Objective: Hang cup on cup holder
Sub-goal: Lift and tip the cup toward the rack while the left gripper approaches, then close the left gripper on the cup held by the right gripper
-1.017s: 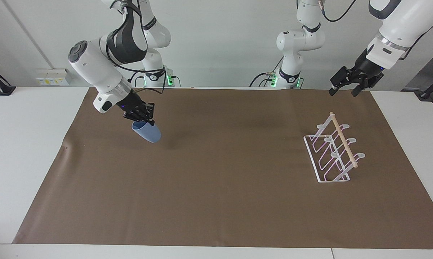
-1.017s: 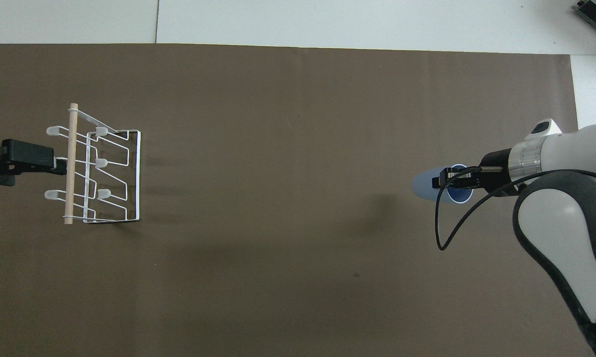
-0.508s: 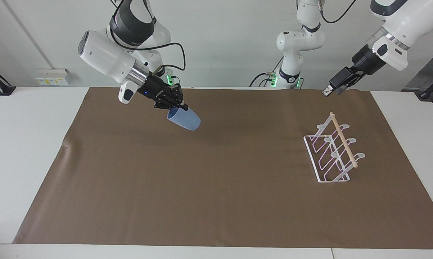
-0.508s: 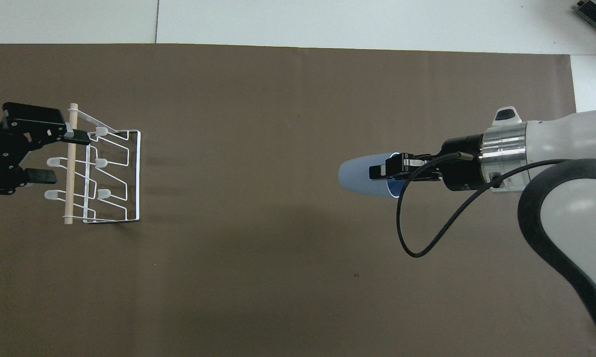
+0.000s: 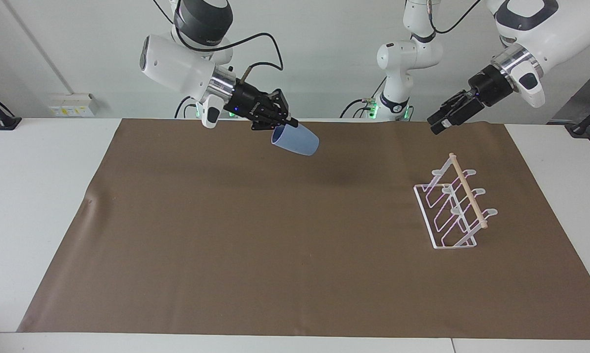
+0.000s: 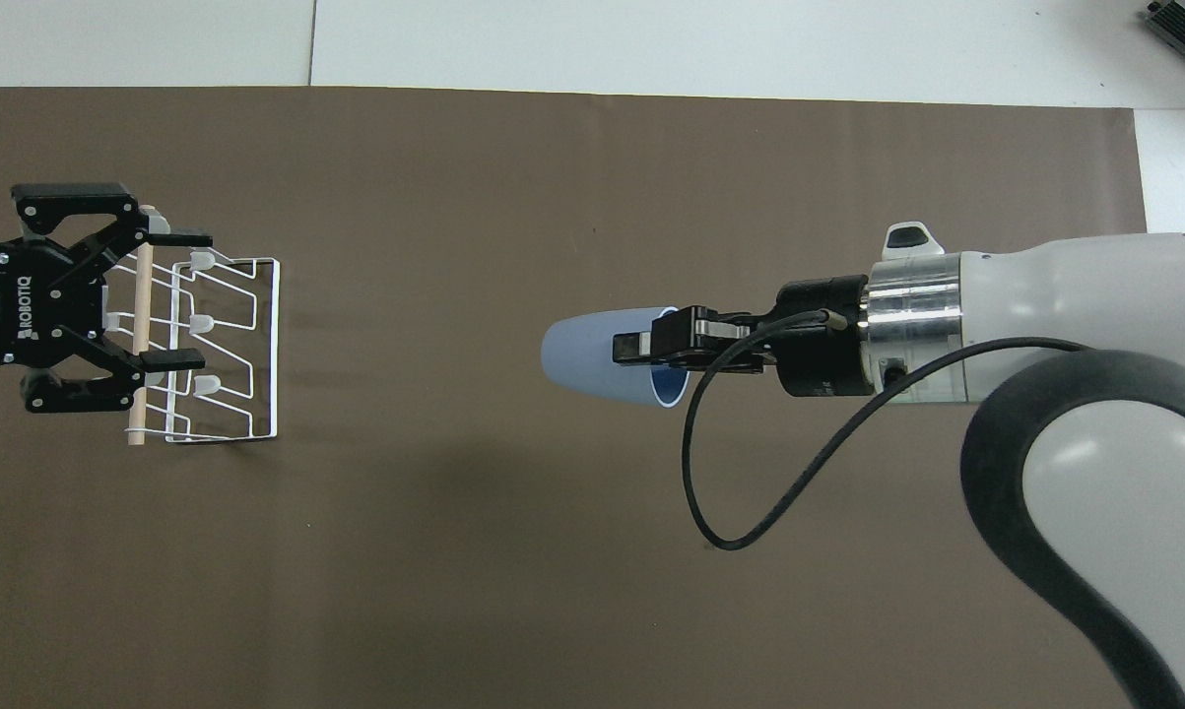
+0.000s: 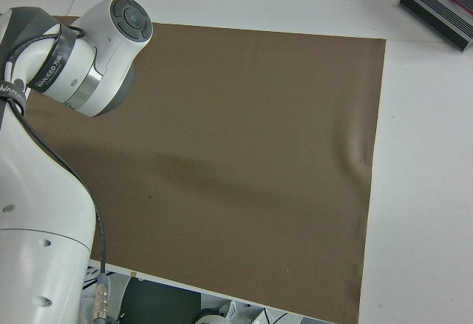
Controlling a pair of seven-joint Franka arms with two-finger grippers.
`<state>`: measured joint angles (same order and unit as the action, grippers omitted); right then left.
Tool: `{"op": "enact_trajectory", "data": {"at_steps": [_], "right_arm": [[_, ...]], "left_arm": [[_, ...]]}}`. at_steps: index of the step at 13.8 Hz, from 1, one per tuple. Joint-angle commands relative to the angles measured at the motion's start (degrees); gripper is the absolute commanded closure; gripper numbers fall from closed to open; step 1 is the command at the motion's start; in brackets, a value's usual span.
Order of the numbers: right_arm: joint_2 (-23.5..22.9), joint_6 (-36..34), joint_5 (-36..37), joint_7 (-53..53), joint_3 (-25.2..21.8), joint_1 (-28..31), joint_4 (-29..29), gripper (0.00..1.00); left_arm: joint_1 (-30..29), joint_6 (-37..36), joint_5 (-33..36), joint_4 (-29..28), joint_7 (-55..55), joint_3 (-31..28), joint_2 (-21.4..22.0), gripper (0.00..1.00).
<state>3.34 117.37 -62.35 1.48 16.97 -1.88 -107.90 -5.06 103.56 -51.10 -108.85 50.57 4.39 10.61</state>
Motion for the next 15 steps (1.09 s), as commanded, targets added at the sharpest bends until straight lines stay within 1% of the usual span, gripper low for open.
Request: {"op": "enact_trajectory", "data": {"at_steps": [1, 3, 5, 6, 8, 11, 15], "right_arm": [[0.4, 9.4, -3.4, -5.8, 6.4, 1.0, 1.5, 1.0], [0.4, 14.6, -5.4, -7.2, 9.6, 0.9, 1.5, 1.0], [0.4, 18.8, -6.6, -7.7, 12.9, 0.9, 1.5, 1.0], [0.3, 21.8, -7.8, -8.1, 14.7, 0.9, 1.5, 1.0], [0.2, 26.0, -9.4, -8.4, 17.1, 1.0, 1.5, 1.0], [0.2, 27.1, -12.7, -8.9, 18.7, 0.9, 1.5, 1.0], [0.2, 28.3, -12.7, -9.0, 19.5, 0.8, 1.5, 1.0]], "left_arm": [[-0.4, 1.8, -6.9, -7.3, 4.2, 0.2, 3.5, 0.0], [0.0, 2.5, -9.0, -9.4, 6.4, 0.3, 3.4, 0.0], [0.5, 3.8, -11.6, -9.5, 7.2, 0.4, 3.2, 0.0], [0.6, 3.2, -12.4, -9.5, 7.3, 0.5, 3.2, 0.0], [2.0, 2.4, -12.4, -9.5, 7.3, 0.7, 3.3, 0.0], [3.5, 2.1, -12.4, -9.5, 7.2, 0.9, 3.3, 0.0], [3.6, 0.8, -12.4, -9.0, 6.9, 1.0, 3.3, 0.0]]}}
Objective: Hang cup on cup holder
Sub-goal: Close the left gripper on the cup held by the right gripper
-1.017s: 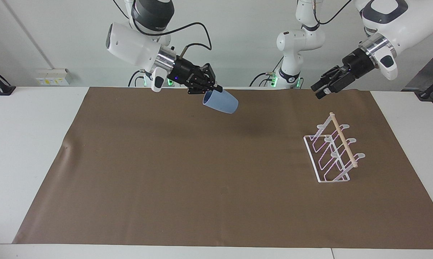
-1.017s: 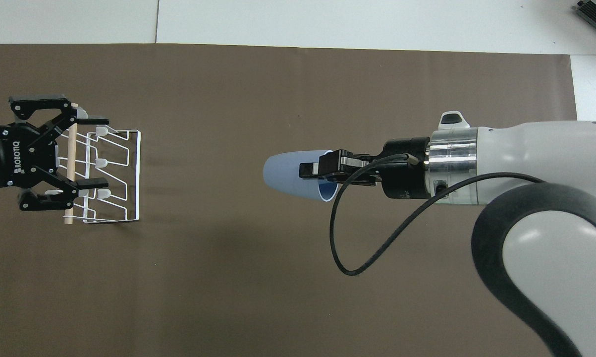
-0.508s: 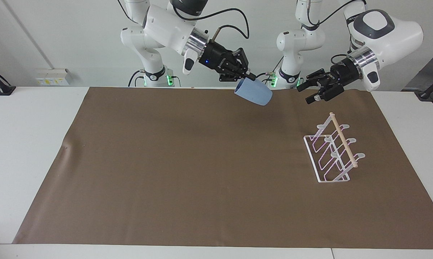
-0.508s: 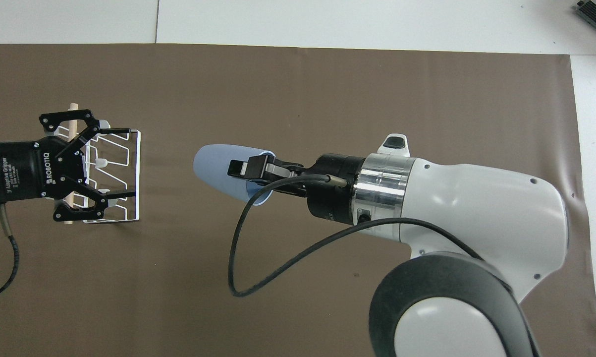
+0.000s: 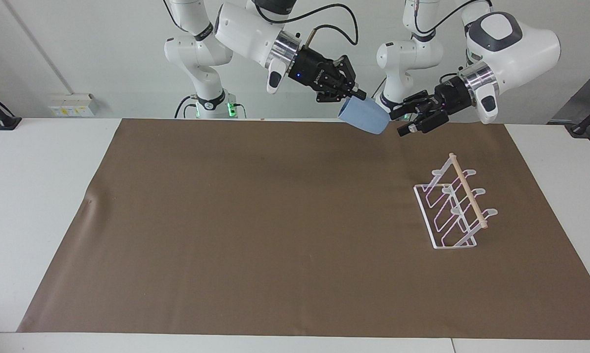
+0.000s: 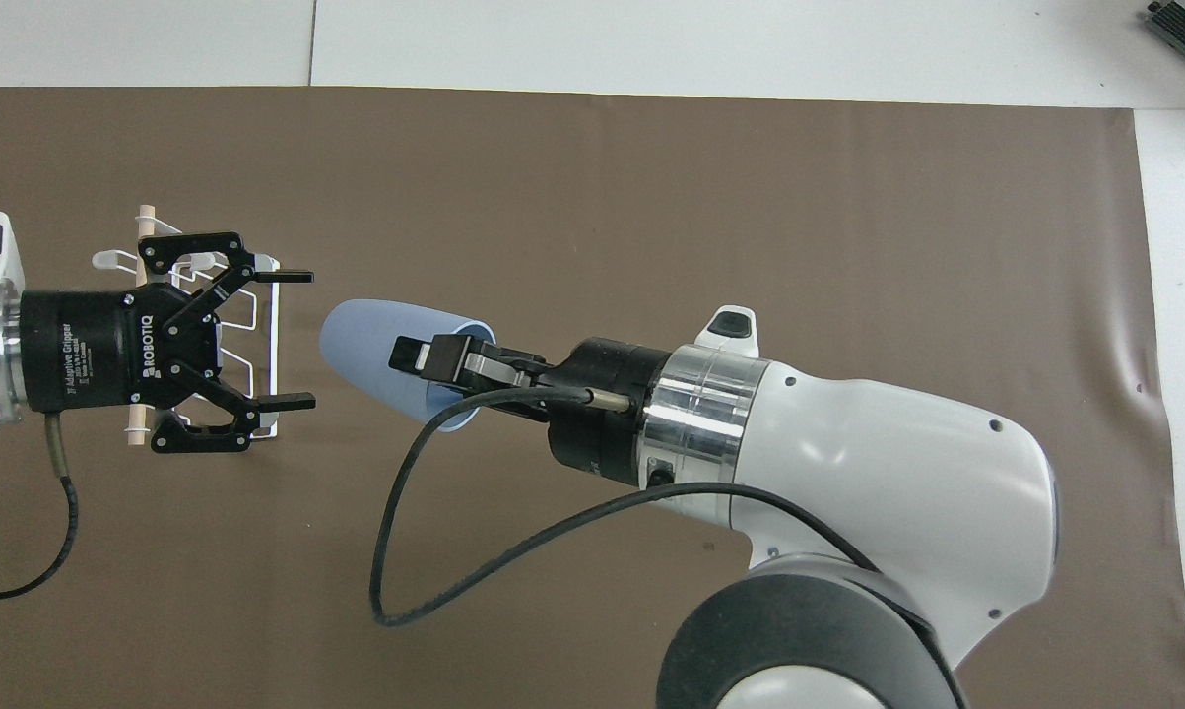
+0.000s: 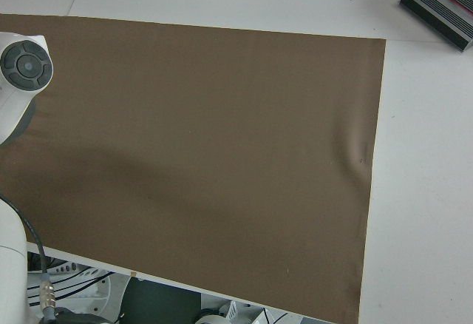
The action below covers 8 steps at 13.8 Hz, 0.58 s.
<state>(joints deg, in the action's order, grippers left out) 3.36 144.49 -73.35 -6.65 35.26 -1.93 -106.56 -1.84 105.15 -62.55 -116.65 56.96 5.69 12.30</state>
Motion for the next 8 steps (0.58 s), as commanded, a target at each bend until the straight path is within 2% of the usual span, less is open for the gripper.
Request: {"op": "enact_trajectory", "data": {"at_steps": [1, 8], "right_arm": [[0.2, 1.1, -1.7, -0.9, 1.2, 0.9, 0.1, 1.0], [0.2, 1.1, -1.7, -0.9, 1.2, 1.0, 0.1, 1.0]], "left_arm": [[0.5, -1.3, -1.1, -1.2, 0.4, -0.3, 1.6, 0.0], [3.2, 1.0, -3.4, -0.8, 0.3, 0.0, 1.6, 0.0]]}}
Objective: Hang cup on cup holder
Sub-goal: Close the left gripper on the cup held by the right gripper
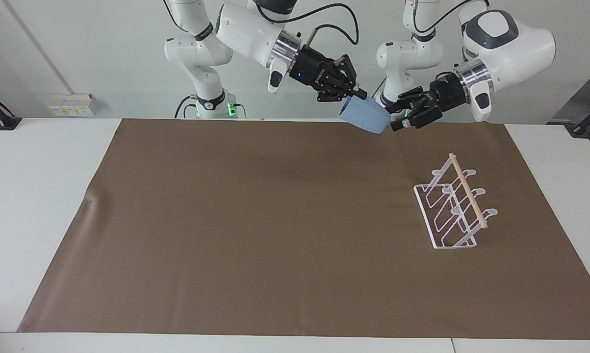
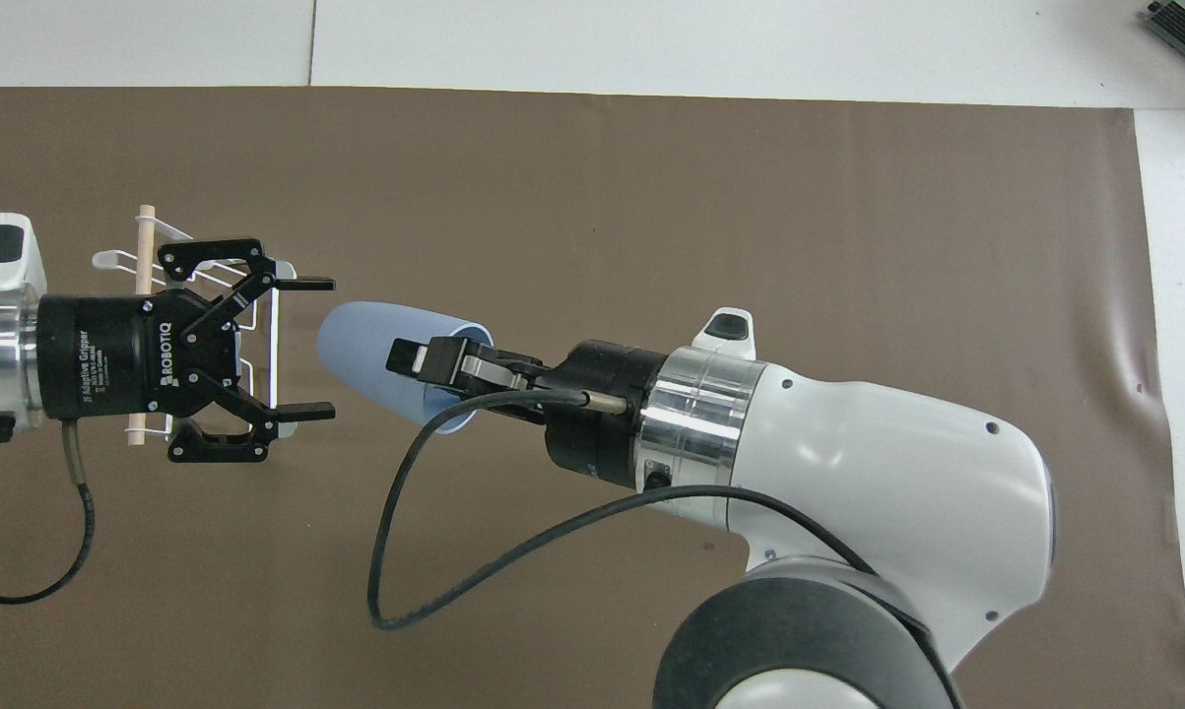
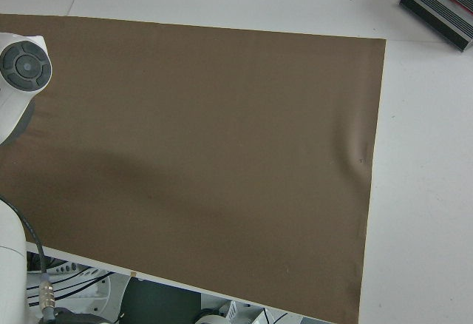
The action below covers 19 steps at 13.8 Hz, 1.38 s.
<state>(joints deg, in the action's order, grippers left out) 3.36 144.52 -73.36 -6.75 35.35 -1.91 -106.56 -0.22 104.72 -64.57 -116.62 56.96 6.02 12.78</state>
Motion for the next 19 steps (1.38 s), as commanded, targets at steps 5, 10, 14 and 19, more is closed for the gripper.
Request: {"op": "enact_trajectory", "data": {"at_steps": [5, 10, 14, 19], "right_arm": [[0.2, 1.1, -1.7, -0.8, 1.0, 1.0, 0.1, 1.0], [0.2, 1.1, -1.7, -0.8, 1.0, 1.0, 0.1, 1.0], [0.2, 1.1, -1.7, -0.8, 1.0, 1.0, 0.1, 1.0], [0.2, 1.1, -1.7, -0.8, 1.0, 1.0, 0.1, 1.0]], "left_arm": [[4.9, 5.5, -1.3, -0.9, 0.3, -0.2, 1.0, 0.0], [5.8, 8.3, -1.0, -1.6, -2.4, -0.2, 1.0, 0.0], [6.2, 12.1, -0.3, -1.9, -3.4, 1.1, 0.9, 0.0], [6.1, 11.6, 0.1, -1.9, -3.6, 1.0, 0.9, 0.0]]}}
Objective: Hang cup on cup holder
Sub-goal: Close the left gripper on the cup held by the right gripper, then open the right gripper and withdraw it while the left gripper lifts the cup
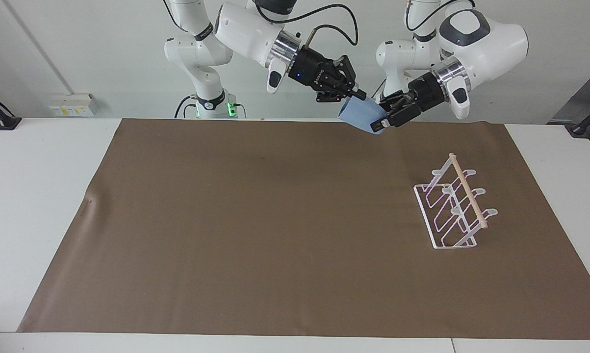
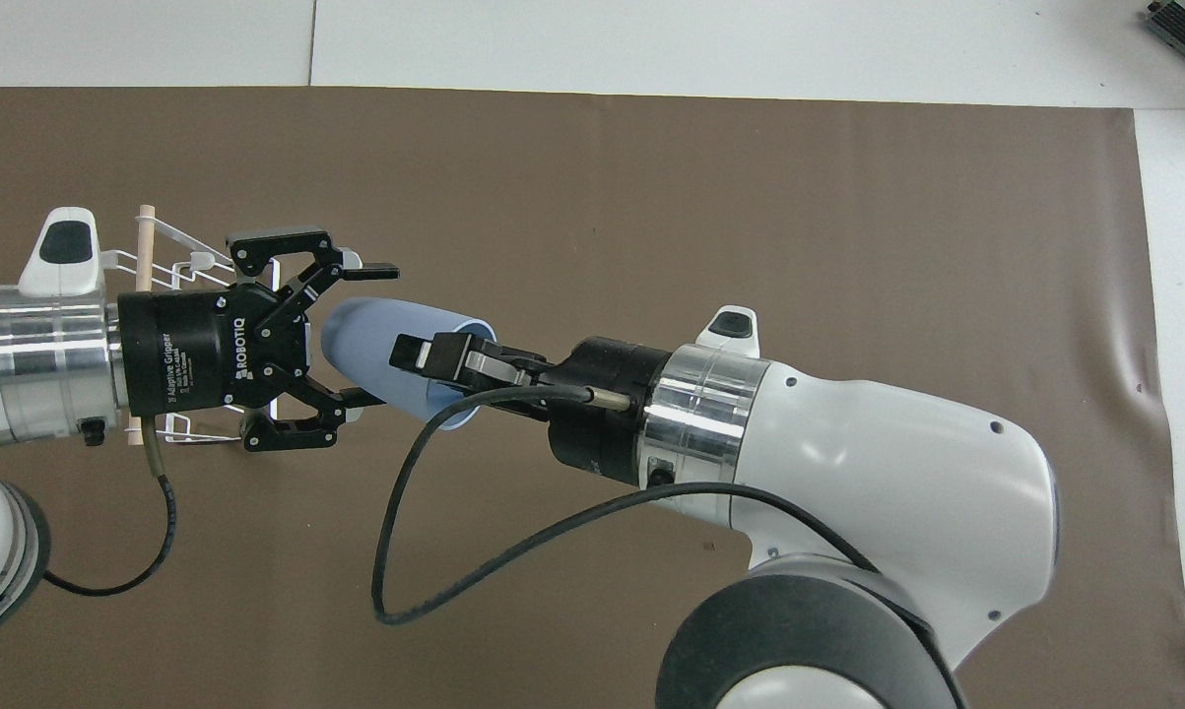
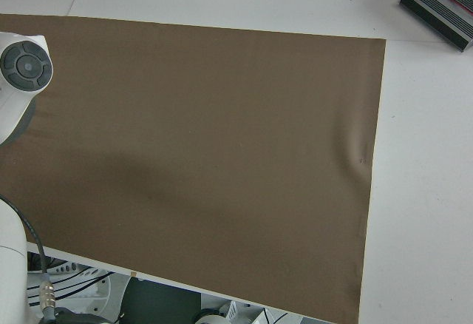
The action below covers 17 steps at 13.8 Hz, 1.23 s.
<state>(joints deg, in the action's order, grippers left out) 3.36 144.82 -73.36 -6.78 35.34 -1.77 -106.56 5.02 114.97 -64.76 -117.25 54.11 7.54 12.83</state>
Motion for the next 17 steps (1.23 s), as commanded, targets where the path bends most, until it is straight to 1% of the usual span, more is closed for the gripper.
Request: {"op": "enact_trajectory", "data": {"at_steps": [1, 3, 5, 6, 7, 8, 9, 10, 11, 12, 13, 14, 17], "right_arm": [[0.2, 0.8, -1.7, -0.8, 1.0, 0.9, 0.1, 1.0], [0.2, 0.8, -1.7, -0.8, 1.0, 0.9, 0.2, 1.0], [0.2, 0.8, -1.7, -0.8, 1.0, 0.9, 0.1, 1.0], [0.2, 0.8, -1.7, -0.8, 1.0, 0.9, 0.1, 1.0], [0.2, 0.8, -1.7, -0.8, 1.0, 0.9, 0.1, 1.0], [0.2, 0.8, -1.7, -0.8, 1.0, 0.9, 0.1, 1.0], [0.2, 0.8, -1.7, -0.9, 1.0, 0.9, 0.1, 1.0], [0.2, 0.8, -1.7, -0.9, 1.0, 0.9, 0.1, 1.0], [0.2, 0.6, -1.7, -1.1, 0.9, 0.9, 0.1, 1.0], [0.2, 0.6, -1.7, -1.9, 0.7, 0.9, 0.2, 0.9], [0.2, 0.6, -1.7, -2.8, 0.6, 0.9, 0.1, 0.75], [0.2, 0.6, -1.7, -3.4, 0.6, 0.9, 0.1, 0.65], [0.2, 0.7, -1.6, -5.0, 0.6, 0.9, 0.1, 0.45]], "left_arm": [[0.7, 1.3, 0.2, -1.2, -0.8, -0.5, 0.9, 0.08], [0.1, 1.0, 0.2, -1.2, -1.3, -0.5, 0.8, 0.19], [-0.2, 0.7, 0.2, -1.2, -2.3, -0.5, 0.9, 0.48], [-0.2, 0.3, 0.2, -1.1, -2.3, -0.5, 0.9, 0.7], [-0.2, 0.3, 0.2, -1.1, -2.3, -0.5, 0.8, 0.79], [-0.1, 0.2, 0.2, -1.1, -2.3, -0.5, 0.8, 0.82], [-0.1, 0.1, 0.3, -1.1, -2.3, -0.5, 0.9, 0.93], [-0.1, 0.1, 0.4, -1.1, -2.4, -0.5, 0.9, 1.0], [-0.1, -0.2, 1.5, -1.0, -3.0, -0.5, 0.8, 1.0], [-0.2, -1.0, 2.0, -0.8, -3.2, -0.5, 0.8, 1.0], [-0.3, -1.7, 2.4, -0.8, -3.4, -0.6, 0.8, 1.0], [-0.8, -1.8, 3.1, -0.7, -3.7, -0.6, 0.8, 1.0], [-1.0, -2.0, 6.3, -0.2, -4.4, -0.6, 0.5, 1.0]]}}
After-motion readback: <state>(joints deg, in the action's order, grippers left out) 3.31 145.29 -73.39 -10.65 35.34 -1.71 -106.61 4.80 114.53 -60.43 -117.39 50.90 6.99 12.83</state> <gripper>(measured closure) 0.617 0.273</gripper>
